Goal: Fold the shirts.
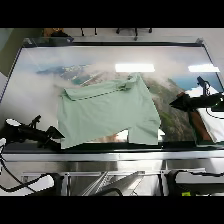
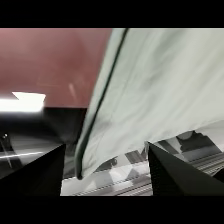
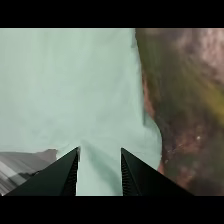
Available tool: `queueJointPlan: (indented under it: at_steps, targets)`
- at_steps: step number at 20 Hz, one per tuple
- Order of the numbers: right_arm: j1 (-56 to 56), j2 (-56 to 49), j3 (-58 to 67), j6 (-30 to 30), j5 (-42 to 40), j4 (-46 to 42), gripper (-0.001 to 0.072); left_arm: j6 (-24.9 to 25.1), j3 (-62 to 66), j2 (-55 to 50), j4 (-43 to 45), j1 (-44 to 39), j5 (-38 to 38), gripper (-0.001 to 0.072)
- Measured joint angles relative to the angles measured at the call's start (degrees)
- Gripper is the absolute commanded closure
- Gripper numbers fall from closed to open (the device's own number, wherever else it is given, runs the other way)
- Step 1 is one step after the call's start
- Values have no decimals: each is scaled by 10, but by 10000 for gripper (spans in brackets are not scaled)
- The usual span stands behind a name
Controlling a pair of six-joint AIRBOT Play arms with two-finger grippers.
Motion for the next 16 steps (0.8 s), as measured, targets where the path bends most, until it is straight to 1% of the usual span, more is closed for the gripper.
queueJointPlan:
  at_steps: [1,2,3,4,5,8,9,12,13,14,15,16]
  targets:
    - [-2,3,-6,-4,1,3,414,5,-13,0,-17,-6,8,157]
    - [-3,4,-10,-6,0,4,414,10,-22,-4,-30,-14,16,173]
    - [-5,5,-13,-8,0,4,413,14,-26,-10,-43,-23,27,401]
    - [-5,6,-15,-9,1,6,412,21,-27,-19,-52,-35,43,677]
    - [-6,7,-17,-10,0,8,411,28,-23,-29,-61,-46,53,690]
    - [-7,8,-24,-10,0,6,412,40,15,-49,-68,-81,56,692]
    - [-7,7,-30,-10,0,4,412,41,32,-51,-55,-88,56,692]
    - [-7,8,-61,-3,0,4,412,11,91,-45,15,-83,30,692]
    - [-7,8,-77,-3,-3,4,401,3,110,-40,47,-72,26,692]
    - [-7,8,-95,0,-8,4,369,-2,125,-37,65,-58,17,691]
    - [-6,8,-115,1,-15,4,305,-5,137,-35,74,-44,12,691]
    - [-3,8,-139,1,-23,4,307,-4,148,-34,80,-29,5,691]
